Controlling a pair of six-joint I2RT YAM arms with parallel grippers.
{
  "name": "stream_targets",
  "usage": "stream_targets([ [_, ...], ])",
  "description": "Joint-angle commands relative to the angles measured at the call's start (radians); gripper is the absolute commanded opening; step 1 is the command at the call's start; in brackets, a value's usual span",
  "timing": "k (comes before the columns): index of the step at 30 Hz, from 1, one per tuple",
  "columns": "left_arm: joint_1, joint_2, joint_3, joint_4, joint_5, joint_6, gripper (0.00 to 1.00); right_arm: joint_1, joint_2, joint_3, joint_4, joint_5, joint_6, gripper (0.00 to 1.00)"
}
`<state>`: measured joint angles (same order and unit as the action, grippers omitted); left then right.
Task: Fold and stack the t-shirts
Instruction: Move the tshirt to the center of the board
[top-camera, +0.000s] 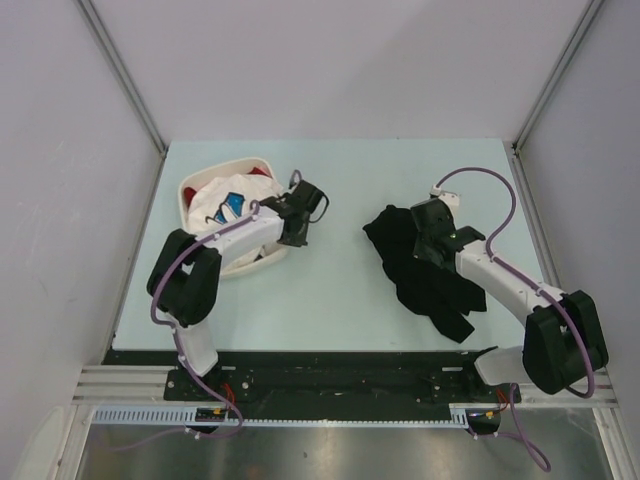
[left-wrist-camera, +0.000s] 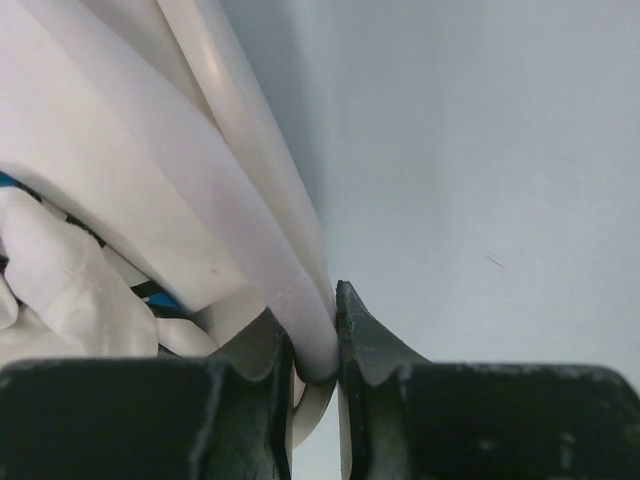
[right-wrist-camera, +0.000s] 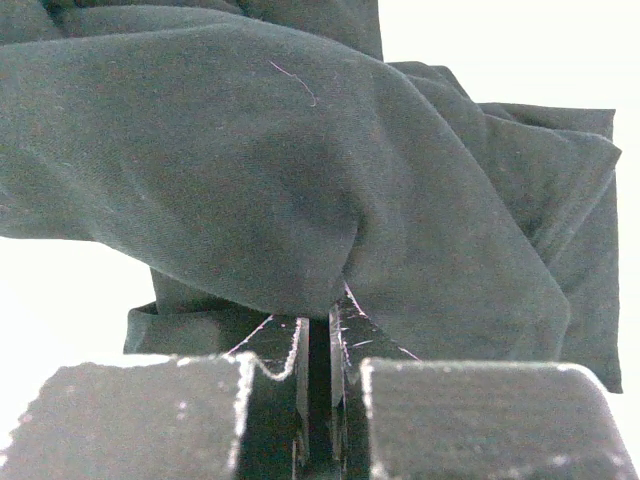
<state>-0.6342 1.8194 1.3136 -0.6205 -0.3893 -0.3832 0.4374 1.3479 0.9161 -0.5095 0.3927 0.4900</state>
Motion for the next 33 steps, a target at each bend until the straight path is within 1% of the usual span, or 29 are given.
stream_targets([
  [1, 0.145, -0.037, 0.049, -0.006, -0.024, 0.203, 0.00, 0.007, 0.030, 0.004, 0.091, -0.040, 0.055, 0.00],
  [5, 0.217, -0.002, 0.052, 0.054, -0.043, 0.381, 0.00, 0.007, 0.057, 0.004, 0.126, -0.092, 0.071, 0.00],
  [7, 0.243, 0.023, 0.035, 0.091, -0.005, 0.460, 0.00, 0.009, 0.066, 0.006, 0.146, -0.104, 0.074, 0.00],
  [8, 0.266, 0.030, 0.030, 0.131, 0.009, 0.510, 0.00, 0.009, 0.069, 0.004, 0.152, -0.116, 0.084, 0.00],
  [10, 0.284, 0.044, 0.007, 0.180, 0.036, 0.564, 0.00, 0.011, 0.074, 0.004, 0.158, -0.127, 0.084, 0.00],
  [11, 0.300, 0.052, 0.004, 0.226, 0.050, 0.619, 0.00, 0.012, 0.076, 0.006, 0.163, -0.135, 0.087, 0.00],
  [15, 0.318, 0.089, 0.001, 0.315, 0.061, 0.771, 0.00, 0.023, 0.080, 0.004, 0.181, -0.152, 0.085, 0.00],
  [16, 0.324, 0.107, 0.021, 0.323, 0.075, 0.791, 0.00, 0.026, 0.085, 0.004, 0.186, -0.153, 0.085, 0.00],
  [18, 0.358, 0.136, 0.048, 0.327, 0.147, 0.814, 0.00, 0.026, 0.092, 0.004, 0.204, -0.169, 0.081, 0.00],
  [21, 0.404, 0.161, 0.091, 0.344, 0.196, 0.883, 0.00, 0.024, 0.105, 0.004, 0.229, -0.193, 0.078, 0.00],
  [23, 0.448, 0.169, 0.121, 0.346, 0.259, 0.917, 0.00, 0.024, 0.114, 0.004, 0.238, -0.201, 0.071, 0.00],
  [25, 0.496, 0.178, 0.139, 0.354, 0.289, 0.922, 0.00, 0.023, 0.119, 0.004, 0.246, -0.213, 0.059, 0.00],
  [27, 0.521, 0.182, 0.144, 0.358, 0.309, 0.940, 0.01, 0.015, 0.122, 0.004, 0.252, -0.216, 0.056, 0.00],
  [29, 0.550, 0.176, 0.125, 0.390, 0.299, 0.942, 0.05, 0.009, 0.122, 0.004, 0.256, -0.218, 0.052, 0.00],
  [30, 0.557, 0.169, 0.119, 0.399, 0.274, 0.940, 0.10, 0.008, 0.120, 0.004, 0.259, -0.218, 0.051, 0.00],
  [32, 0.567, 0.162, 0.101, 0.430, 0.224, 0.940, 0.12, 0.004, 0.122, 0.004, 0.269, -0.219, 0.055, 0.00],
  [33, 0.568, 0.150, 0.093, 0.445, 0.204, 0.935, 0.16, 0.003, 0.122, 0.004, 0.273, -0.221, 0.055, 0.00],
])
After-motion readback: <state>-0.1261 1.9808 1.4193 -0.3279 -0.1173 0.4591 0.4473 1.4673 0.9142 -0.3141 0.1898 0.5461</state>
